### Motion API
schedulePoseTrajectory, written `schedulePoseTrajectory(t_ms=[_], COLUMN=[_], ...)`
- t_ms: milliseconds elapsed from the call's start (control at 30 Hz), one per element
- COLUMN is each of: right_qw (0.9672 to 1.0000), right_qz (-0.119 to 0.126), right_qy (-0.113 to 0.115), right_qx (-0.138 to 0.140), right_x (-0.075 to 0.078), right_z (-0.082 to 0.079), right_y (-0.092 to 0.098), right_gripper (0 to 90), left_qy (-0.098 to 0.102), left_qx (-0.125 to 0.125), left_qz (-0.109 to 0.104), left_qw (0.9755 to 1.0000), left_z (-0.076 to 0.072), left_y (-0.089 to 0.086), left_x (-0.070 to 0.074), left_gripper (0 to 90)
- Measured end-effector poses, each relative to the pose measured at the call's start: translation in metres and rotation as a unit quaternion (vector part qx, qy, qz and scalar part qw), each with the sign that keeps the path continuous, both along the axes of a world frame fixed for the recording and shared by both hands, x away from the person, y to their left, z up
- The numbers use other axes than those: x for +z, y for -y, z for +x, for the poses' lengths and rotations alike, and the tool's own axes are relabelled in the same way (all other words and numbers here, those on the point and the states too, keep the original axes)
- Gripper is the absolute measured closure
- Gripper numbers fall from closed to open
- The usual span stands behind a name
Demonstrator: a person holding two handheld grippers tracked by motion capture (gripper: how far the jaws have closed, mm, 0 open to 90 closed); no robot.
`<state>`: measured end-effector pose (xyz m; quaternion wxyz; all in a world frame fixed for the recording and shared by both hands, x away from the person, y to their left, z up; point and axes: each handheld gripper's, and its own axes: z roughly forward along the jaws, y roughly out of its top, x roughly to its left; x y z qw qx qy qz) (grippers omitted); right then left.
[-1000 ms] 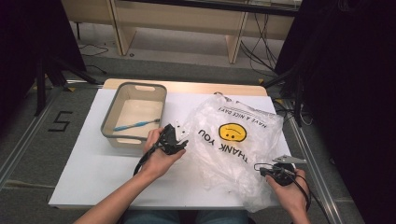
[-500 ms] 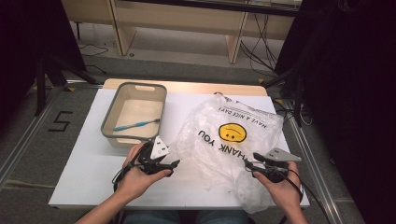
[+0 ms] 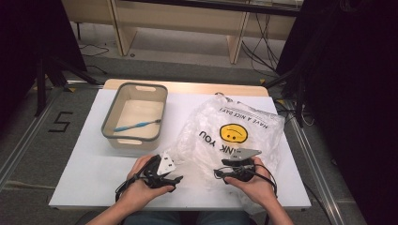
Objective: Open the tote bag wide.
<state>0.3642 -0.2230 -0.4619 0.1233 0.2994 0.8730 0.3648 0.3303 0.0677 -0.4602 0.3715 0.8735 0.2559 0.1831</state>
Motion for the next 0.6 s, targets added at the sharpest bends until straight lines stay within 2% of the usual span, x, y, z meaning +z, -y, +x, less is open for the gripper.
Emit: schedulePoseTrajectory(t_ms=[133,200,300,367,433,500,600], right_qw=[0.9993,0.9985,0.9981,0.9979,0.9976,0.9977,0.9978], right_qz=[-0.031,-0.047,-0.042,-0.042,-0.038,-0.039,-0.038], right_qy=[-0.019,-0.027,-0.044,-0.049,-0.057,-0.056,-0.054], right_qx=[0.014,0.013,0.009,0.002,-0.002,-0.002,-0.001], right_x=[-0.01,-0.014,-0.016,-0.016,-0.016,-0.016,-0.015], right_z=[0.006,0.008,0.01,0.011,0.013,0.013,0.012], right_y=[-0.007,-0.009,-0.01,-0.009,-0.009,-0.009,-0.01], right_gripper=[50.7,55.7,68.9,78.5,83.6,88.6,90.0], left_qy=[0.001,0.001,-0.002,-0.004,-0.006,-0.006,-0.007], left_qx=[-0.008,-0.006,-0.004,-0.004,-0.005,-0.005,-0.007], left_qz=[0.003,0.004,0.006,0.008,0.009,0.01,0.011], left_qw=[1.0,1.0,1.0,0.9999,0.9999,0.9999,0.9999], left_z=[0.0,0.0,0.002,0.002,0.002,0.003,0.003], left_y=[0.002,0.001,0.0,-0.001,-0.001,-0.001,0.0], left_x=[-0.002,-0.002,-0.004,-0.005,-0.006,-0.006,-0.006], left_gripper=[35.6,35.2,35.2,35.2,35.2,35.2,35.2])
